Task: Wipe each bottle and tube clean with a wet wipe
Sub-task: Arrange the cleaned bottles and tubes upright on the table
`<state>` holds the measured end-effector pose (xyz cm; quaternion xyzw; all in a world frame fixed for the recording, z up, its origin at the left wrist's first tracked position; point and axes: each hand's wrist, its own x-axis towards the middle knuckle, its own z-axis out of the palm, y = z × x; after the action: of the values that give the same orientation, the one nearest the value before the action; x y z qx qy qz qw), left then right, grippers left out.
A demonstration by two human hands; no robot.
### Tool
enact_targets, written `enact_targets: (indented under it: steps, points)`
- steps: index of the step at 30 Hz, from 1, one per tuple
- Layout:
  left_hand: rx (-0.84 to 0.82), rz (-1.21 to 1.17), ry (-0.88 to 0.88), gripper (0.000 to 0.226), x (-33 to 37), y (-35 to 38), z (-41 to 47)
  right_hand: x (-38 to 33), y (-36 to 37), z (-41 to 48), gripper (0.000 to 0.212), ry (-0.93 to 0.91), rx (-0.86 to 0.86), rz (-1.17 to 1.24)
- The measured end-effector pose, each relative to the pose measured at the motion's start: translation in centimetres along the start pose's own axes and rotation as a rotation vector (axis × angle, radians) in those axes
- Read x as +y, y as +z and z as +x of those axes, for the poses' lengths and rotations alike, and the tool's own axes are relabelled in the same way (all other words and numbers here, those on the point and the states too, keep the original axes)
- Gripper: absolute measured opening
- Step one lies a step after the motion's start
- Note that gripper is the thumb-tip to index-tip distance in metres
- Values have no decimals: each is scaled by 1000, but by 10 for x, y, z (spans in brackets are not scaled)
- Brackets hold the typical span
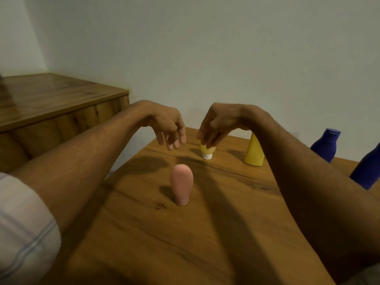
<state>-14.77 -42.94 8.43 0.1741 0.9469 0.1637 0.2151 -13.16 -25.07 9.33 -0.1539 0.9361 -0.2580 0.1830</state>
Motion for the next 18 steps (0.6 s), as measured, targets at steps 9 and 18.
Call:
enact_targets:
  steps: [9, 18]
  points:
    - [146, 201, 203, 27, 25, 74, -49, -30, 35, -23, 36, 15, -231, -53]
    - [-46, 46, 85, 21, -2, 55, -36, -33, 56, -19, 28, 27, -194, -175]
